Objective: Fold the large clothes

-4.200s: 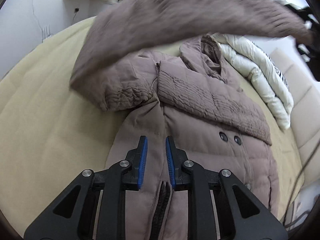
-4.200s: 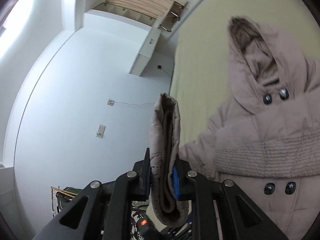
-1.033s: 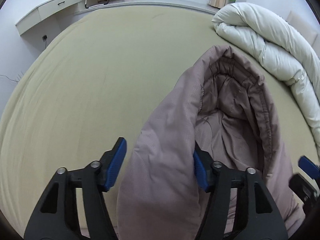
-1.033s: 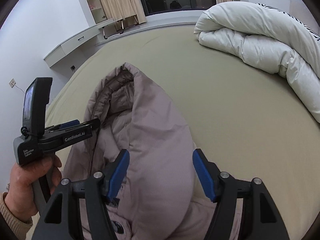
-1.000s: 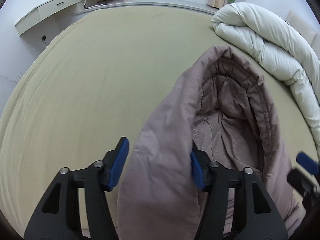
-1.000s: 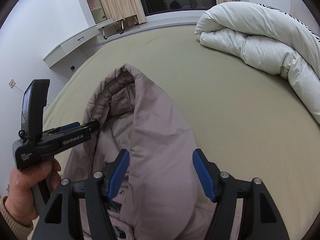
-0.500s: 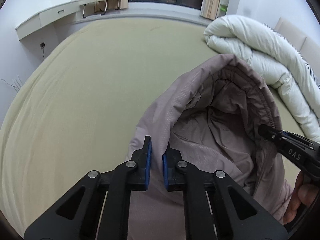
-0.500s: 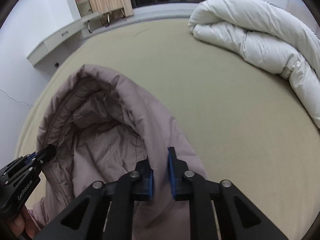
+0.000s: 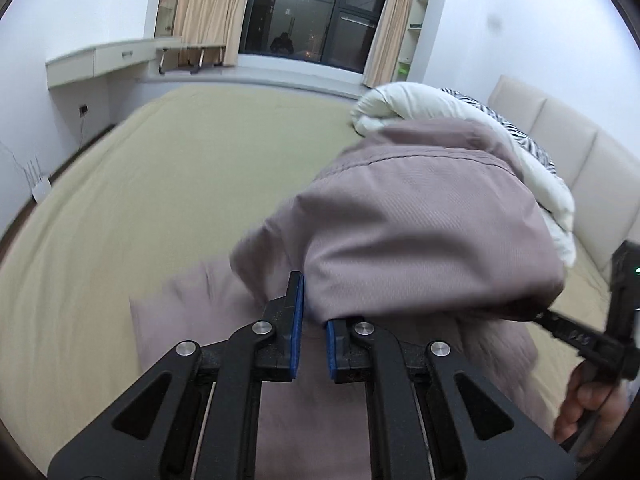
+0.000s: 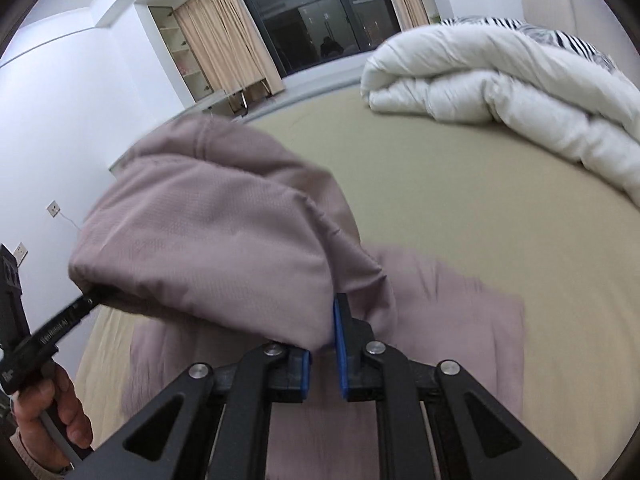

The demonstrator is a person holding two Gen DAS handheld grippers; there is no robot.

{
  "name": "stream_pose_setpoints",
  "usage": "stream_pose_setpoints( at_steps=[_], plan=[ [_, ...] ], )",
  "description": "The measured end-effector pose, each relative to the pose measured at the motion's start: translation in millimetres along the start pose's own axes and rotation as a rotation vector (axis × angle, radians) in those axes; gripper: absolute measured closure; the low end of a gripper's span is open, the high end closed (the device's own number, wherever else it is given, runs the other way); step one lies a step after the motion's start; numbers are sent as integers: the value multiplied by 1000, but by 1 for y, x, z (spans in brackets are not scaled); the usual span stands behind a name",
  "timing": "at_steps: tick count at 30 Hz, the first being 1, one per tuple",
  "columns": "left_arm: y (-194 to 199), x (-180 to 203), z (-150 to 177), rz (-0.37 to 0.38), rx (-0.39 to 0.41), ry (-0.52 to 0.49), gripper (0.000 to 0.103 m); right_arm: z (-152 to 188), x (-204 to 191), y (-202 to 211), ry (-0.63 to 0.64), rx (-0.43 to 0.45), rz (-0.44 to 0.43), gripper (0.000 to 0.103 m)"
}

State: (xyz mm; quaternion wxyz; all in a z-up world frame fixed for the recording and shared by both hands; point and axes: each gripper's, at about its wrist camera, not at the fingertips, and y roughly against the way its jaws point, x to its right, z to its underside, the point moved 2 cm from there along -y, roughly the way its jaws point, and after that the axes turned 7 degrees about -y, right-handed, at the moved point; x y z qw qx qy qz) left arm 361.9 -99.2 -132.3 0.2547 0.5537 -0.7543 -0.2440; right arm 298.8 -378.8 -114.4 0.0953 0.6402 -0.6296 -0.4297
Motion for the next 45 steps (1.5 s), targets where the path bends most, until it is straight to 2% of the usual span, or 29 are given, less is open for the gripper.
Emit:
stream_pose_setpoints(
  at_steps=[2,5,7,8,11,12,13,15,17,18,19,21,22,24,26,29,31,33,36,38,40,41,43,45],
  plan=[
    [13,5,44,8,-61,32,95,32,14,7,-51,-45,-12,92],
    [17,6,100,7,-193,94,95,81,35,8,-104,-121,46,93],
    [30,6,119,9,-219,122,95,109,48,12,-135,-181,68,93],
    [42,6,125,5,-211,128,95,117,50,19,-143,-181,71,93],
    [70,8,103,-7,-133,108,95,117,52,39,-146,-167,87,90],
    [75,6,86,-9,-96,95,95,111,48,46,-145,-157,79,80],
    [81,4,68,-6,-58,77,95,100,41,53,-137,-136,64,66],
    [90,12,34,15,12,24,95,75,17,66,-88,-61,32,53],
    [89,26,4,18,61,-44,95,52,-16,75,-2,6,14,53],
    [83,30,-10,23,73,-73,95,37,-34,74,52,25,5,56],
    [74,37,-19,32,76,-89,95,26,-47,71,86,37,-7,64],
    [56,43,-31,35,49,-111,95,5,-70,57,140,38,-23,71],
    [44,44,-32,32,31,-120,95,-4,-76,46,152,33,-17,71],
    [19,41,-27,17,-39,-130,95,-14,-84,22,156,7,-17,71],
    [-17,29,-20,-4,-126,-125,95,-13,-85,-7,170,-59,13,71],
    [-55,22,16,-30,-245,-120,95,11,-69,-58,163,-177,78,74],
    [-72,11,35,-21,-273,-89,95,37,-52,-83,161,-219,85,78],
    [-82,12,43,-12,-276,-70,95,51,-41,-87,153,-200,65,79],
    [-86,12,48,-16,-284,-80,95,59,-44,-88,197,-175,93,78],
    [-80,10,41,-3,-285,-57,95,60,-46,-87,217,-189,101,78],
    [-70,8,25,1,-244,-16,95,49,-47,-78,181,-226,88,78],
    [-58,9,22,5,-204,-7,95,40,-48,-72,150,-216,70,78],
    [-32,13,5,14,-131,-25,95,17,-46,-43,112,-111,28,78],
    [-24,26,-8,36,-93,-63,95,-4,-45,-31,98,-55,23,78]
  ],
)
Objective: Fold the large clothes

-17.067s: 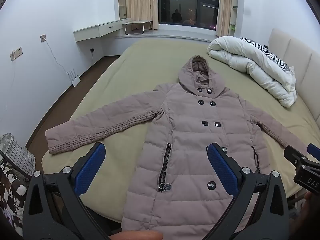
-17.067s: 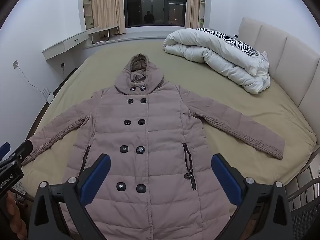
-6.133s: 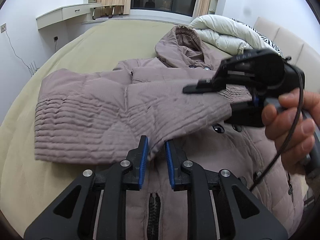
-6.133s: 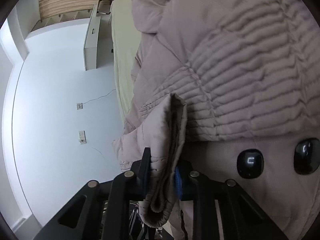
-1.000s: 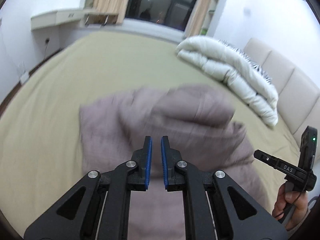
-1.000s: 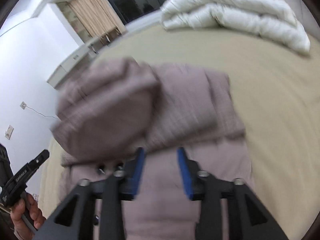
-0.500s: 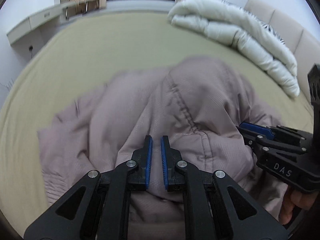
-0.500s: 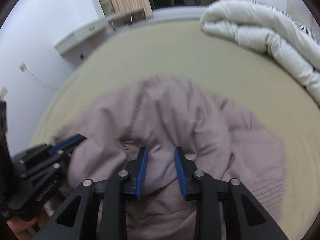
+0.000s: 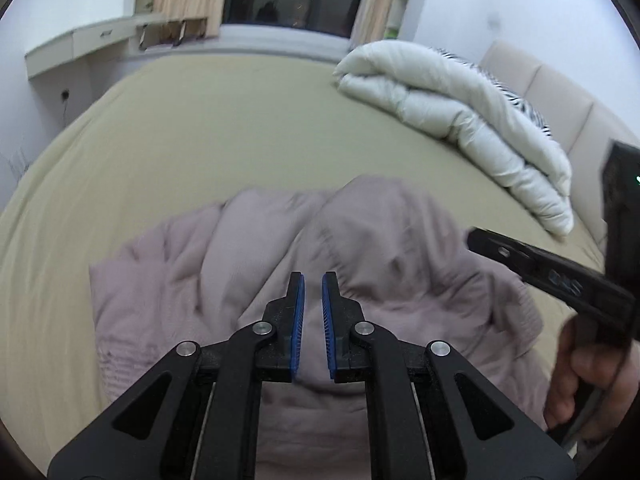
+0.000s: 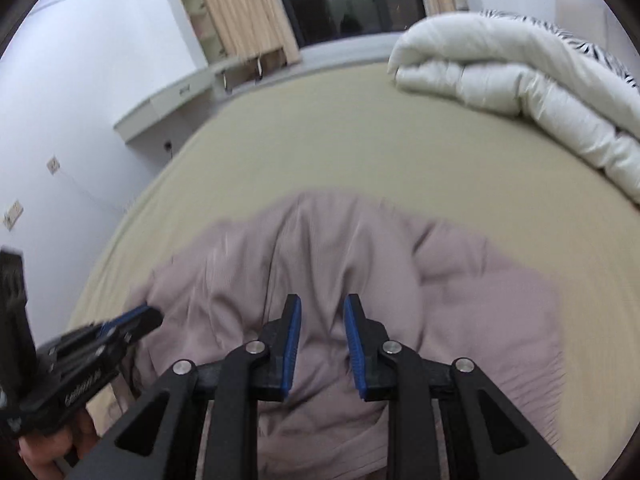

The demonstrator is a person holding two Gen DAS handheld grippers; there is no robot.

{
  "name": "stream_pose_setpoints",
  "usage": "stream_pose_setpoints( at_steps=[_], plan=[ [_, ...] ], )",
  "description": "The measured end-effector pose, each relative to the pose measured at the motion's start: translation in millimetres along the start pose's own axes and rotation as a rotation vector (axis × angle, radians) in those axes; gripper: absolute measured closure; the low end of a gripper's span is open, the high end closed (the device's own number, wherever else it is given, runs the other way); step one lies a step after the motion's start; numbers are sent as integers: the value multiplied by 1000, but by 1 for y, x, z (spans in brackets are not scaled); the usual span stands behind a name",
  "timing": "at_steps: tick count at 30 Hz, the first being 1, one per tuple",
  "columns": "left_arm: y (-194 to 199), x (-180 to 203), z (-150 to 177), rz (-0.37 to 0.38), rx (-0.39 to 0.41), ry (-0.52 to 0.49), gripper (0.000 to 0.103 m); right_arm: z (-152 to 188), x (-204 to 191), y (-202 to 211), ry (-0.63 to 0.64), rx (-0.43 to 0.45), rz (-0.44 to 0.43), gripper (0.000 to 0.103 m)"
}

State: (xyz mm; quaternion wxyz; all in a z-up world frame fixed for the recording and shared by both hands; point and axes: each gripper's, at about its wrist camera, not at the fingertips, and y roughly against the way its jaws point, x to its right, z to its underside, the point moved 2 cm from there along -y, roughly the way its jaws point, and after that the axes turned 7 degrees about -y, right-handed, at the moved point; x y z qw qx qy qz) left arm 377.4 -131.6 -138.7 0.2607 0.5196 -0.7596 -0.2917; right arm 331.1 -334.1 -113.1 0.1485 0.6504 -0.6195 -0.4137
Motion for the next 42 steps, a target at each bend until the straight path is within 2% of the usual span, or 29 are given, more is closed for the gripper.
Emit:
stream_pose_setpoints(
  at_steps=[3,8,10,12,14,18,22,25,28,30,33,35,36,39,42],
  plan=[
    [-18,13,-11,2,-16,-46,95,-28,1,-11,1,2,16,78],
    [-90,3,3,-32,-161,13,95,-45,-12,-55,42,-74,-8,78],
    [-111,-7,16,-20,-157,45,95,-43,-15,-86,83,-138,28,77],
    [-118,-3,21,-44,-147,10,95,-33,-8,-115,92,-202,69,77],
    [-127,2,26,-68,-140,-33,95,-25,4,-129,61,-192,74,78],
    [-142,-7,30,-34,-138,11,95,-14,19,-135,19,-147,38,80],
    [-146,-9,40,-38,-139,-6,95,-6,10,-136,60,-120,76,81],
    [-130,-14,39,7,-145,43,95,-6,3,-132,68,-125,86,80],
    [-78,-22,37,12,-87,102,95,-7,-5,-96,39,-105,72,76],
    [-46,-29,41,-16,-29,110,95,-5,-10,-54,28,-31,-1,72],
    [-30,-34,55,-67,-17,96,95,14,-26,-8,73,16,-69,69],
    [-37,-36,67,-87,-53,82,95,31,-41,3,129,5,-88,62],
    [-41,-37,74,-88,-68,84,95,43,-49,1,179,-12,-72,56],
    [-57,-44,84,-49,-104,138,95,77,-53,-39,253,-128,21,55],
    [-73,-38,85,-67,-137,97,95,95,-47,-55,286,-69,46,54]
  ],
)
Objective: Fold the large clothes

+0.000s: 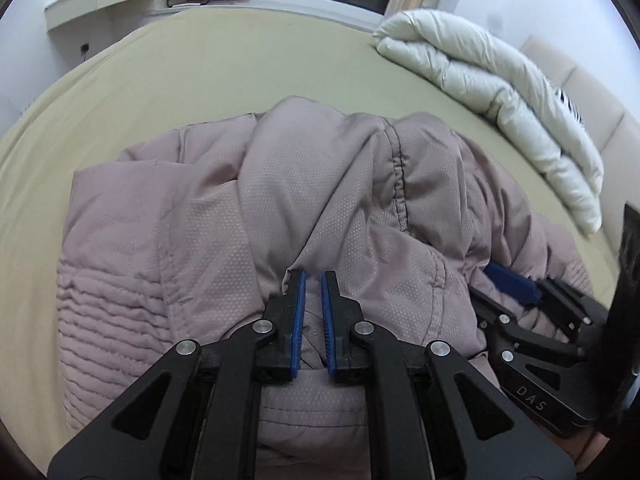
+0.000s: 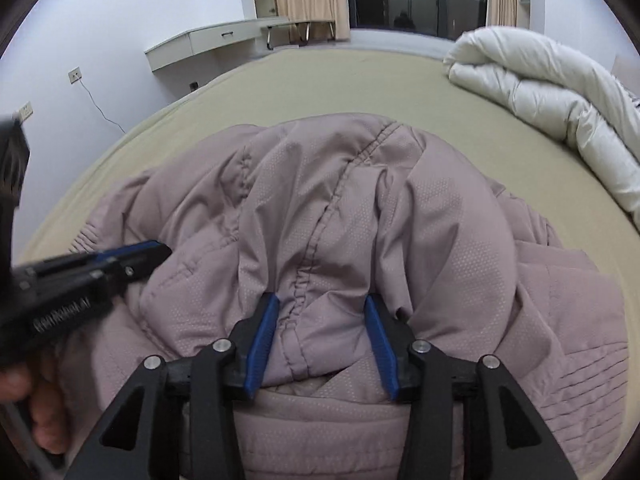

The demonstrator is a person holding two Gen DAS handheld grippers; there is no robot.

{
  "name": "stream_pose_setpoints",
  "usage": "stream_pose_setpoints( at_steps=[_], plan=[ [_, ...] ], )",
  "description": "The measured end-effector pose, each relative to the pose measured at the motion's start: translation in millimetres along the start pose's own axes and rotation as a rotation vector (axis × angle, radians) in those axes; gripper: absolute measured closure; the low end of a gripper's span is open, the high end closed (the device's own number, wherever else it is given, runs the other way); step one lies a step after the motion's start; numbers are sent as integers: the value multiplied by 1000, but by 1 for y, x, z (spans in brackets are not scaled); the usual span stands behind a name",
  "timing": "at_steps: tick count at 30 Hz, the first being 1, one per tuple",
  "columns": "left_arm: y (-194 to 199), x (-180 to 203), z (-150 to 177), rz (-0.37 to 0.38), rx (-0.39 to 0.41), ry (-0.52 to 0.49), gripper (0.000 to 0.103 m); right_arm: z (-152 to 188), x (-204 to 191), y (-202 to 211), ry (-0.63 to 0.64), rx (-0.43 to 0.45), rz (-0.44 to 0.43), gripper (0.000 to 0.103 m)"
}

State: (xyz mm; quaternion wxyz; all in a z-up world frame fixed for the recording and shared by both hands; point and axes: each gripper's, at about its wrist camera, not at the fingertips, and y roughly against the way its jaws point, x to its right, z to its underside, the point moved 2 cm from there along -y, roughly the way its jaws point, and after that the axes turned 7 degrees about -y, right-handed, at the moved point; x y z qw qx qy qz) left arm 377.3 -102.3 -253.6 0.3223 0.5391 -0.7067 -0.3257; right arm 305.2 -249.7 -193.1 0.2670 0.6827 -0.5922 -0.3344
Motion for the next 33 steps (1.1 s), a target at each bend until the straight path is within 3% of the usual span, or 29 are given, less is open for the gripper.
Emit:
stream_pose_setpoints(
  at_steps=[2,5,6,9,10,12,17,22,24,26,27,33],
  plan=[
    [3,4,-3,-8,-10,-30,95,-2,-3,2,-2,-3,12,54],
    [38,-5,0,32,38,42,95,-10,3,26,-49,-8,0,53],
    [55,-6,2,24,64,47,95,-12,8,47,-80,31,-2,48],
    [102,-12,26,-20,106,42,95,-1,24,114,-140,169,-17,12],
    [116,-14,38,-39,102,37,95,6,30,133,-157,204,-22,5],
    [140,-19,64,-82,88,10,95,33,43,170,-197,239,-25,3],
    [203,-40,152,-167,15,19,94,117,69,222,-252,166,48,3],
    [257,-73,247,-184,-51,93,93,187,93,263,-356,115,93,3],
    [276,-80,275,-198,-65,109,81,208,102,275,-373,103,116,3],
    [295,-86,302,-200,-68,134,29,227,107,285,-389,90,124,3],
    [303,-89,314,-197,-64,150,25,237,109,289,-395,79,129,3],
    [327,-83,358,-149,-122,131,24,276,113,304,-429,33,126,2]
  ],
)
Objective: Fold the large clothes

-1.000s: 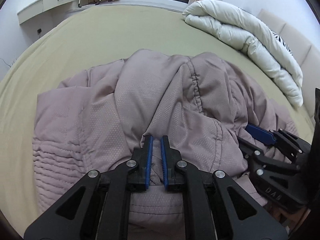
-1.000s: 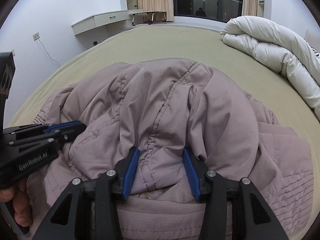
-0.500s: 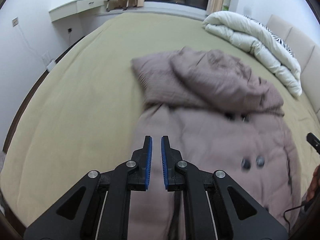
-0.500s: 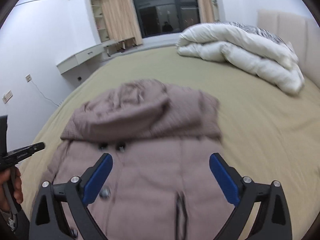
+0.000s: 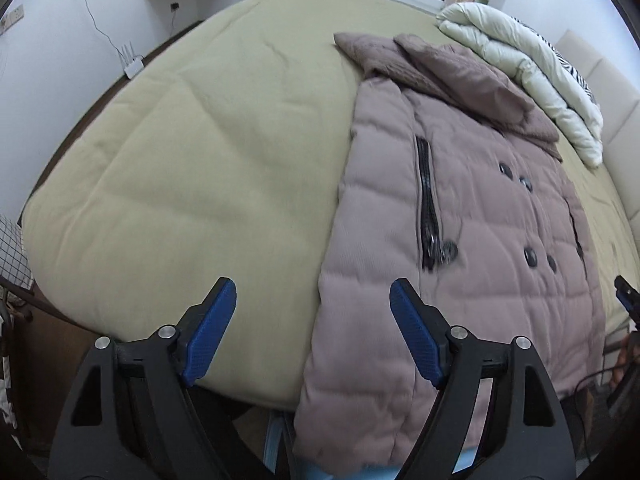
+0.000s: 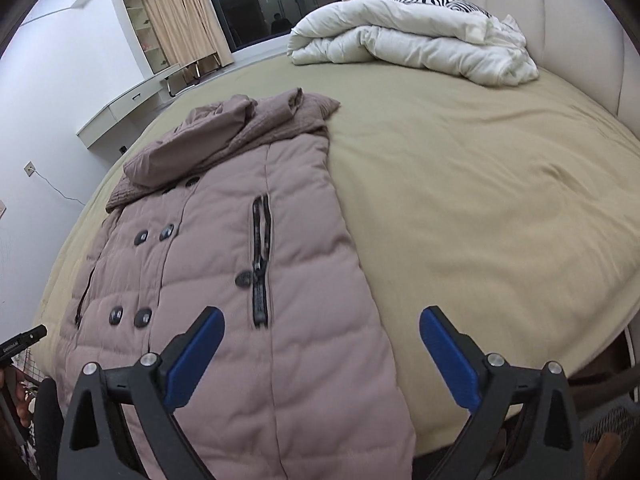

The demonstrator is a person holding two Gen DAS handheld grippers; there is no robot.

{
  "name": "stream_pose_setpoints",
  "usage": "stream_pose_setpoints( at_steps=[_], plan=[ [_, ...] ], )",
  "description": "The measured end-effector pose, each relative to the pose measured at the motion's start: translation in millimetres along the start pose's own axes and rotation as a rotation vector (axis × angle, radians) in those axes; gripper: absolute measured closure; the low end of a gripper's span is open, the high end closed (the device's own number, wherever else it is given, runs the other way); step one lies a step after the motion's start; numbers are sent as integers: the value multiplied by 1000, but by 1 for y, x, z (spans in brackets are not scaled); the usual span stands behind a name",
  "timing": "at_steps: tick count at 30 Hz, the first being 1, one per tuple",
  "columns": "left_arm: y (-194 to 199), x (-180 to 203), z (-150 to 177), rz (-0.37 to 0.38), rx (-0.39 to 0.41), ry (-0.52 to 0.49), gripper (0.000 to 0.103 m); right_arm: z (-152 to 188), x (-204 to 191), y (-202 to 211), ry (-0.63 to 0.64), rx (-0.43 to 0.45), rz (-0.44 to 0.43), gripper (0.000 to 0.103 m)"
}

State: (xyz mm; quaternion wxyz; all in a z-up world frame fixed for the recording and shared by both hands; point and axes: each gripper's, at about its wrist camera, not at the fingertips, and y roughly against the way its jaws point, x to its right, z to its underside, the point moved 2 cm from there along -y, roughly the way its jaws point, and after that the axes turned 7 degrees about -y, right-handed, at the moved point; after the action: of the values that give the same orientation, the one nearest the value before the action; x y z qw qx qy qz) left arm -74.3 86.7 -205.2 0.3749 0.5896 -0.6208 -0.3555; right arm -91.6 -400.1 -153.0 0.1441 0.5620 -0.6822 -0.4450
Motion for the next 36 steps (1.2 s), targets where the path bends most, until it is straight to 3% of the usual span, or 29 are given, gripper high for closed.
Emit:
stream_pose_setpoints(
  at_steps=[6,17,26,28,36],
  plan=[
    [2,11,38,25,-55,-60,24,18,20,12,-44,-20,-3,2],
    [-24,17,64,36,-160,-87,24,48,46,8,-66,-157,-48,3],
    [-37,13,71,52,-205,-69,24,72,58,-7,-84,-291,-113,16],
    [-39,11,71,57,-210,-63,24,77,58,-13,-94,-328,-130,23],
    [-45,4,70,65,-243,-45,24,83,62,-17,-144,-352,-217,41]
  ],
)
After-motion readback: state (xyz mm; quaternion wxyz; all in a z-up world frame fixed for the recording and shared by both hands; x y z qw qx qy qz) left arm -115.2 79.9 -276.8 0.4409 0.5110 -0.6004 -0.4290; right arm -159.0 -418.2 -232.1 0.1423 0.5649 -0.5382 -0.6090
